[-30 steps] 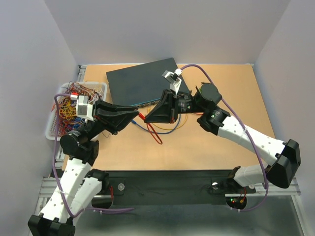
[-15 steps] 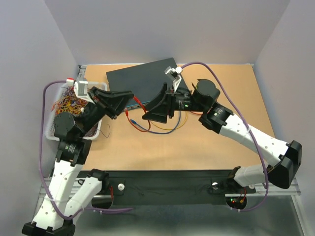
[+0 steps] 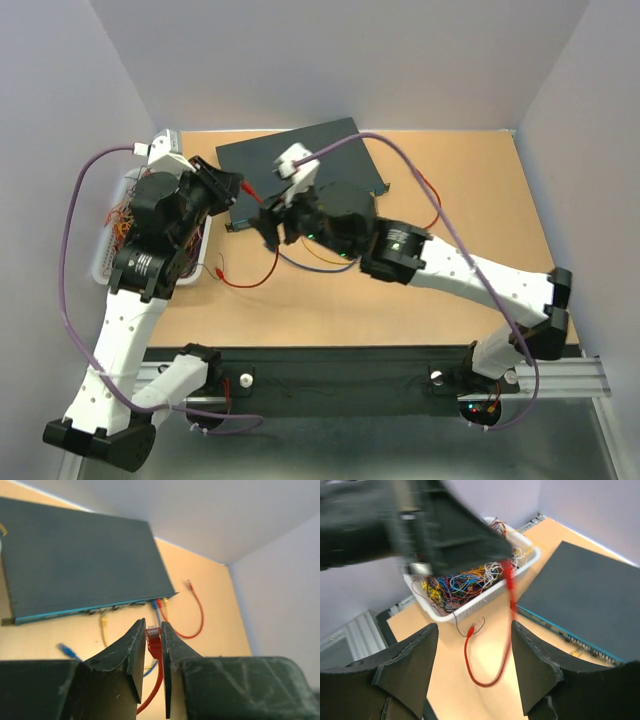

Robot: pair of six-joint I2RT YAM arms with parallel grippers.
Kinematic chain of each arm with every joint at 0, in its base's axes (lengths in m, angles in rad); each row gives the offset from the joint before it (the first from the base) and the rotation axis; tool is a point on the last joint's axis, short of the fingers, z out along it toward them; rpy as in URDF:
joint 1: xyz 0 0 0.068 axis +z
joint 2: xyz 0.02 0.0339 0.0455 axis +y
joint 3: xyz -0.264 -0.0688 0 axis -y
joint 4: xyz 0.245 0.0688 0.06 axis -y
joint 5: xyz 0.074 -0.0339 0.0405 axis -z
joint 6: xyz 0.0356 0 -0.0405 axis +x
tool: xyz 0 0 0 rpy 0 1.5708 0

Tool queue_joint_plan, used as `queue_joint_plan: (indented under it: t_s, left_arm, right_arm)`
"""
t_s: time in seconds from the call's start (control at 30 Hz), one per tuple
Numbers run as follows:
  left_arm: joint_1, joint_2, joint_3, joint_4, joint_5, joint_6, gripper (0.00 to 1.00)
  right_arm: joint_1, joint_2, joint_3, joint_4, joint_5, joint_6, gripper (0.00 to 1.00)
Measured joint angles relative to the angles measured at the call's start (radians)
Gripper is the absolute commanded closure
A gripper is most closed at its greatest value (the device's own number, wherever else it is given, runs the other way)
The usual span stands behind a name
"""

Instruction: Insert the plug into the switch port

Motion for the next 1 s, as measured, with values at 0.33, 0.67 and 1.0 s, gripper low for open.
queue_joint_plan:
  t_s: [0.33, 0.67, 1.0]
  left_arm:
    - [0.0, 0.066, 0.055, -0.115, -0.111, 0.039, 1.0]
    - [0.0, 0.063, 0.059, -0.119, -0.116, 0.05, 1.0]
    - [0.0, 0.06, 0.058, -0.116, -0.086, 0.05, 1.0]
  right_arm:
    - [0.129, 0.333, 0.174, -0.038, 0.407, -0.305, 0.44]
    - [0.119, 0.361, 0.174, 0.113, 0.544, -0.439, 0.49]
    - [0.119, 0.364, 0.153, 0.233, 0.541, -0.447, 1.0]
